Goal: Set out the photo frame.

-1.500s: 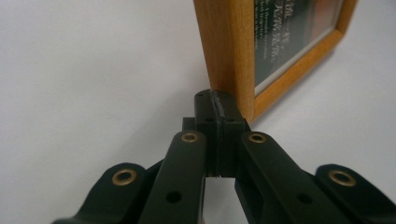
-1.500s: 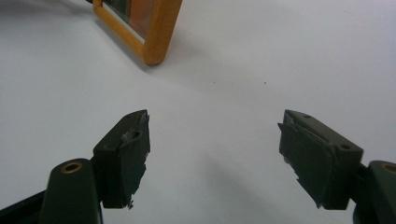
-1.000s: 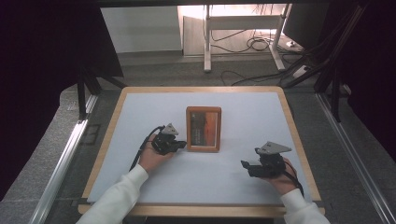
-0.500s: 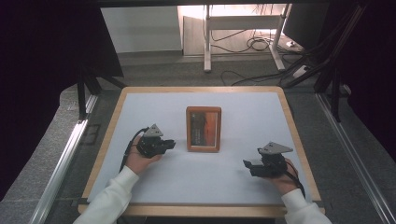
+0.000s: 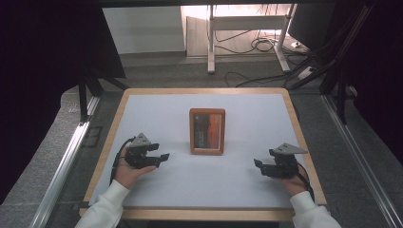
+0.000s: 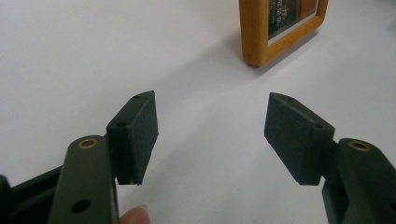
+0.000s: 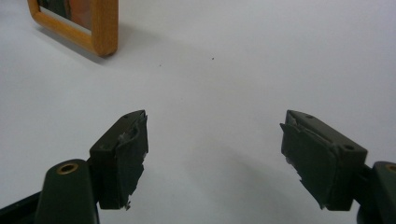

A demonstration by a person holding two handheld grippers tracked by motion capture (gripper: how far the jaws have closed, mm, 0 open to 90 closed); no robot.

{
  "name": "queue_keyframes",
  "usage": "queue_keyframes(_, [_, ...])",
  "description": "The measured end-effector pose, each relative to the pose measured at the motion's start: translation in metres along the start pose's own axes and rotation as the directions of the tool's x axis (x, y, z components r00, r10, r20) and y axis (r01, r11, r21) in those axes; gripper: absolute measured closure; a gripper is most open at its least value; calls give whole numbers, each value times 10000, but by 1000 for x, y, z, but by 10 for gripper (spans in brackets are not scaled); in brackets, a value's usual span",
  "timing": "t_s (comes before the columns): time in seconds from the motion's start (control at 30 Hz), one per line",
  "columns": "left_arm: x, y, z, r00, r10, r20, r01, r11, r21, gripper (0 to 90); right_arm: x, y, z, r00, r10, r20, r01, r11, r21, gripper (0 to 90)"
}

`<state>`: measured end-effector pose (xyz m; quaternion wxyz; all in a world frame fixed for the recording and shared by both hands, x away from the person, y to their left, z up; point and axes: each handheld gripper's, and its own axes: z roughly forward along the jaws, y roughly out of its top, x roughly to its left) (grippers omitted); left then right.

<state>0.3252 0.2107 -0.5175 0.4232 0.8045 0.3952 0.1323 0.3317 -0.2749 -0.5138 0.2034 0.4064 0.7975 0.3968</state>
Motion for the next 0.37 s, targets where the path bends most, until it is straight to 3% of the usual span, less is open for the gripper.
queue_keyframes(0.37, [5,-2,5,9999,-89,-85,88,9999,-96,317,2,2,0,10000,-97,-21,97,9998,-161,217])
